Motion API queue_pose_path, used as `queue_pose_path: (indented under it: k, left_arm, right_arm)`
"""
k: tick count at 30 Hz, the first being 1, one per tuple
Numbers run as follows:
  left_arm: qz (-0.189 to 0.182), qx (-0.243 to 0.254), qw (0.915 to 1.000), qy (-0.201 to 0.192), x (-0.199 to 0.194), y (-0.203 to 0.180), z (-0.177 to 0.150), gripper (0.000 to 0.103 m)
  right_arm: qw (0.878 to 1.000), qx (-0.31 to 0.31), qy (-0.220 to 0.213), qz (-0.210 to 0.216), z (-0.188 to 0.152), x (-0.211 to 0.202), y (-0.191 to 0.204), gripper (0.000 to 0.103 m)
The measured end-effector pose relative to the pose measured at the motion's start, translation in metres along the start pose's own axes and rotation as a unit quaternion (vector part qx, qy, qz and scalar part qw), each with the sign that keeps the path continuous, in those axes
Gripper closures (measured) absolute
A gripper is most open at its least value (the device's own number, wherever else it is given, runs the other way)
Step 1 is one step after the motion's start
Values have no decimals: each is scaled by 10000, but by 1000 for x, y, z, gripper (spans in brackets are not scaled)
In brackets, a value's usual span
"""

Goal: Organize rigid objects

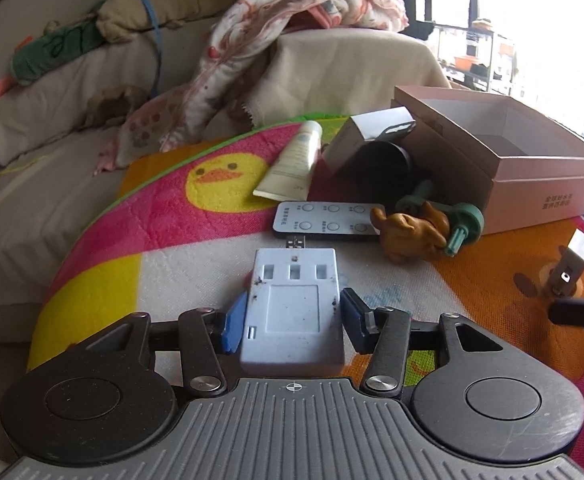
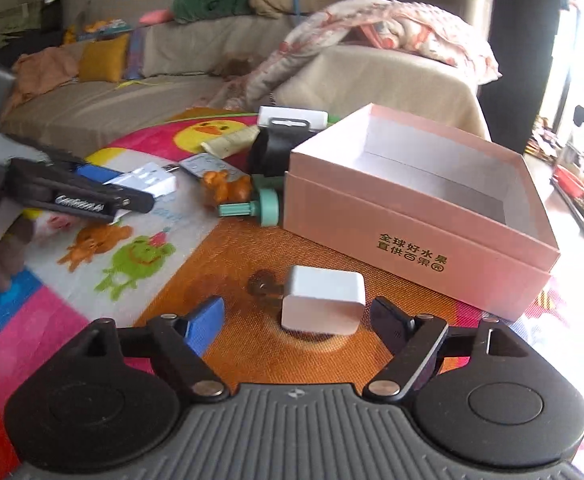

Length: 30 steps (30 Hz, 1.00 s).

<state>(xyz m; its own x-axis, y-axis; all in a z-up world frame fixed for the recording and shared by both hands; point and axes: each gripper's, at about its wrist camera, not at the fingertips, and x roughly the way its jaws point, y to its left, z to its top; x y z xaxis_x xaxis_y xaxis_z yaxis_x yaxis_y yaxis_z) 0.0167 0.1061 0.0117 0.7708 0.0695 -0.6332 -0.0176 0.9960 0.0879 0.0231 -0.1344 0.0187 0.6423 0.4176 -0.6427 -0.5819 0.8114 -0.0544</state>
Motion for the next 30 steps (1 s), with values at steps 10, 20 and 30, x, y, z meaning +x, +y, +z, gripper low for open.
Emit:
queue_pose_path:
  k: [10, 20, 30]
  left_arm:
    - [-528, 420, 9969, -399, -45, -35, -16, 50]
    - [-1559, 650, 9641, -2050, -108, -87, 114, 50]
    - [-1863, -19, 9616, -2014, -29, -99, 180, 51]
  right_arm:
    - [9999, -152, -70, 14, -2, -23, -8, 43]
    - [9880, -77, -1436, -571, 43, -98, -61, 43]
    - [9822, 173, -1693, -790, 68, -62, -87, 24]
